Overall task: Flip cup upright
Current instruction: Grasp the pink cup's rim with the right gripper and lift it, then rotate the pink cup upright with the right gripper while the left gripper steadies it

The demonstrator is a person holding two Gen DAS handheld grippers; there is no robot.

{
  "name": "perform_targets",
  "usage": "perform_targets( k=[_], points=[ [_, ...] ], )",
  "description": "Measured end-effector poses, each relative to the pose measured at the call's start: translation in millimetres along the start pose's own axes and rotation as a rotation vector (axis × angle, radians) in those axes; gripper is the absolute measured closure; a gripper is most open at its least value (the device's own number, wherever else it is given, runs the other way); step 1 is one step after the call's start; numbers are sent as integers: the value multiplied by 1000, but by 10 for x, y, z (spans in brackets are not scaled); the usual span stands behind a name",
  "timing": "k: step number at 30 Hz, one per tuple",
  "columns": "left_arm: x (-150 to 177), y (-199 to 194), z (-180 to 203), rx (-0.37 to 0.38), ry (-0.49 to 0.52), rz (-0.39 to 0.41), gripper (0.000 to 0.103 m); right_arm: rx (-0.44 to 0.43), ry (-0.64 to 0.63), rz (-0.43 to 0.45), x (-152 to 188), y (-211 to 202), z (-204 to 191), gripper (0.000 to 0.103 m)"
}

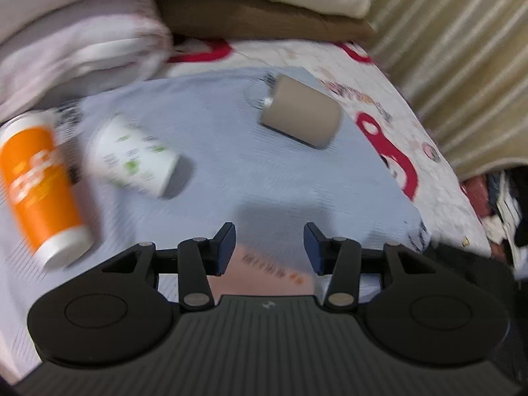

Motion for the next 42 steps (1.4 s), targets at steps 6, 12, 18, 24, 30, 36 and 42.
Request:
perform_targets(
  k=[6, 12, 18, 24, 30, 36, 42],
  points=[
    [-35, 319, 140, -32, 99, -144, 60, -120, 425, -174, 263, 321, -54, 31],
    [20, 477, -1, 9, 36, -186, 59, -141, 599, -205, 407, 618, 2, 31],
    [141, 517, -99, 24, 22, -243, 59, -114, 699, -206, 530, 686, 159, 32],
    [232, 400, -251, 66, -45, -240, 60, -60, 786, -192, 586, 625, 365, 30],
    [344, 340, -353, 104, -108, -242, 60, -90, 864, -168, 664, 619, 441, 17],
    [511, 374, -457, 163, -207, -274, 55, -42, 819, -136, 627, 759, 421, 21],
    [711, 339, -527, 207, -228, -241, 53, -16, 622, -184, 521, 836, 355, 30]
  ],
)
Point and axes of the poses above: each gripper's, at about its wrist camera, not at the fingertips, and y roughly the way its jaws point, z to its right, x to its underside, the point moved 4 cm from there along y, roughly the way its jaws point, and after that the axes turned 1 degree about -x, right-handed, at the moved point
